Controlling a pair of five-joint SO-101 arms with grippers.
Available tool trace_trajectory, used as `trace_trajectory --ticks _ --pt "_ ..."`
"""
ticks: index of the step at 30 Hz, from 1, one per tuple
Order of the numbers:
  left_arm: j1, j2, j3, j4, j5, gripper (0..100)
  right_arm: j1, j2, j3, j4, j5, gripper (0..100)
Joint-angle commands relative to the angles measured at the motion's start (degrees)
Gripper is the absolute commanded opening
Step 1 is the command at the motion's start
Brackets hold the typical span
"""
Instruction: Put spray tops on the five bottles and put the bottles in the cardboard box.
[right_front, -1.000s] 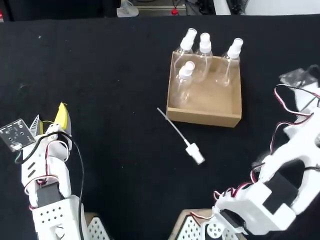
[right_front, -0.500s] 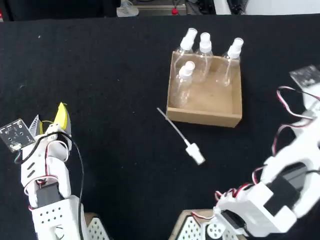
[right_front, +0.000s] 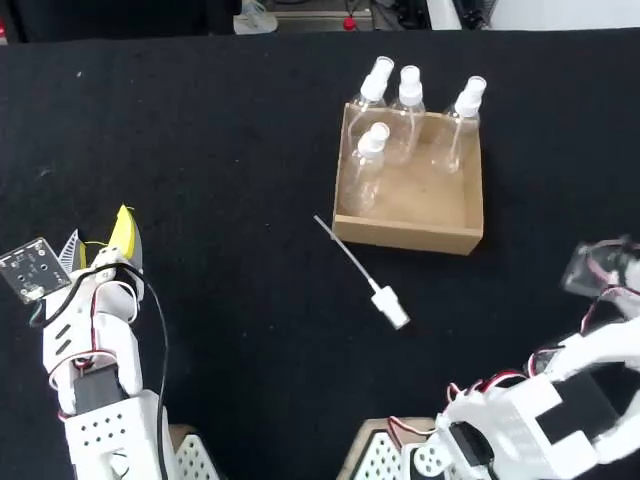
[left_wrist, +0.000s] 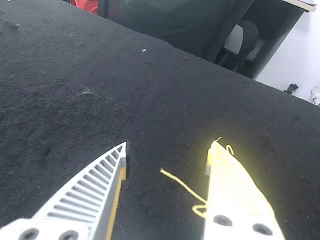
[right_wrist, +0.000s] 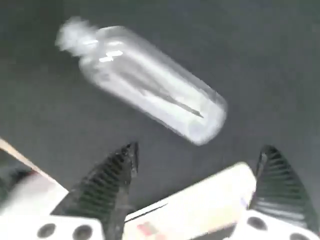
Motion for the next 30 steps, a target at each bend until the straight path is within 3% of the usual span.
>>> trace_trajectory --ticks 1,18,30 --pt "0.7 -0.7 1.2 -1.2 -0.1 25 -0.6 -3.0 1.8 3.6 10.7 33.6" --pt "0.7 -0.7 1.2 -1.6 -0.1 25 -1.2 -2.4 10.3 -2.1 12.3 33.5" --pt "0.7 -0.7 1.2 -1.5 -0.1 25 -1.1 -2.9 26.8 -24.8 11.8 33.2"
